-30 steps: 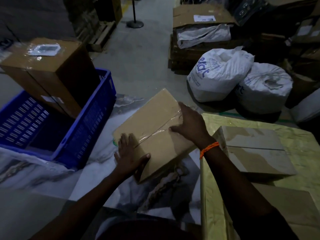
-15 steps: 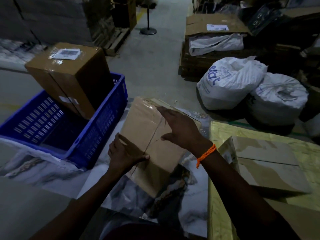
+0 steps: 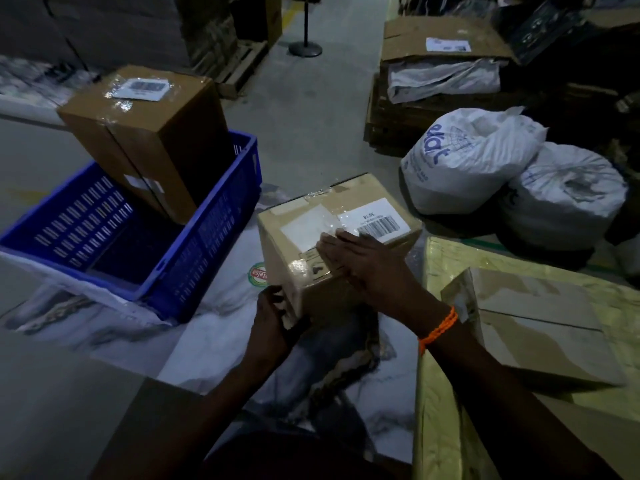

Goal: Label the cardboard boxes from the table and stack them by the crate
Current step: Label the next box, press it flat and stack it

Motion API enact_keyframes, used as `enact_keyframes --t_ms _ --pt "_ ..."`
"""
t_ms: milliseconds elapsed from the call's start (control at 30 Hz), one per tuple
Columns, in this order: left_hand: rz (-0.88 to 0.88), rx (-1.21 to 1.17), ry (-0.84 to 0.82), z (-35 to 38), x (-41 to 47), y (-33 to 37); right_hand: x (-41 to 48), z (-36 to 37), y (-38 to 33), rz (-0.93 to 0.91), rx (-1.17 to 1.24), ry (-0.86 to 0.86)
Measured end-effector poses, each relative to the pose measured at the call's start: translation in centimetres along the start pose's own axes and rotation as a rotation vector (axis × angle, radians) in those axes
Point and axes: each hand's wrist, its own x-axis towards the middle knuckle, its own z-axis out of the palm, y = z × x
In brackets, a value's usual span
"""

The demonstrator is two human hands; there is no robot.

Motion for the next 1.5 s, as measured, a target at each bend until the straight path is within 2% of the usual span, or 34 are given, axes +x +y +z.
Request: enact_keyframes --t_ms 300,400,500,567,667,800,867,967,1067,1200,1367,1500 --pt "0.105 0.196 -0.075 -2.9 1.8 0.5 -0.9 2.3 -1.1 0.079 -0.13 0.177" --pt "0.122 0.253 -0.084 -3.9 2.7 0.5 -0.1 3.2 -2.4 0.183 -0.147 0.169" --pt "0.152 0.261 -0.086 -5.5 3.7 0.6 0.7 3.5 -3.1 0.208 -0.185 0.151" --pt "0.233 0.226 -0.088 -6.7 4.3 1.4 0.9 3.3 -2.9 0.198 -0.195 0.132" --pt "0.367 0.237 0.003 -8.4 4.8 4.8 0.9 2.5 -1.8 0.174 -0.097 0.124" --pt "0.497 0.401 0.036 -8.3 6.7 10.1 1.5 1.2 0.0 0.214 0.026 0.138" --pt "0.49 0.552 -0.045 -7.2 8.2 11.7 2.0 0.2 0.4 0.258 -0.016 0.123" --pt "0.447 0.749 -0.185 -5.0 9.7 12.2 2.6 -0.8 1.1 0.365 -0.084 -0.04" --pt "0.433 0.844 -0.217 -3.9 10.0 12.0 2.4 -0.3 1.5 0.412 -0.165 -0.099" --pt "0.448 0.873 -0.218 -3.8 10.1 11.7 2.3 0.7 1.7 0.431 -0.178 -0.076" --pt "0.497 0.861 -0.18 -3.9 10.1 11.1 2.1 0.0 2.4 0.416 -0.156 -0.159" --pt "0.431 0.843 -0.144 -4.2 10.0 10.5 0.3 -0.7 3.6 0.48 -0.191 -0.115"
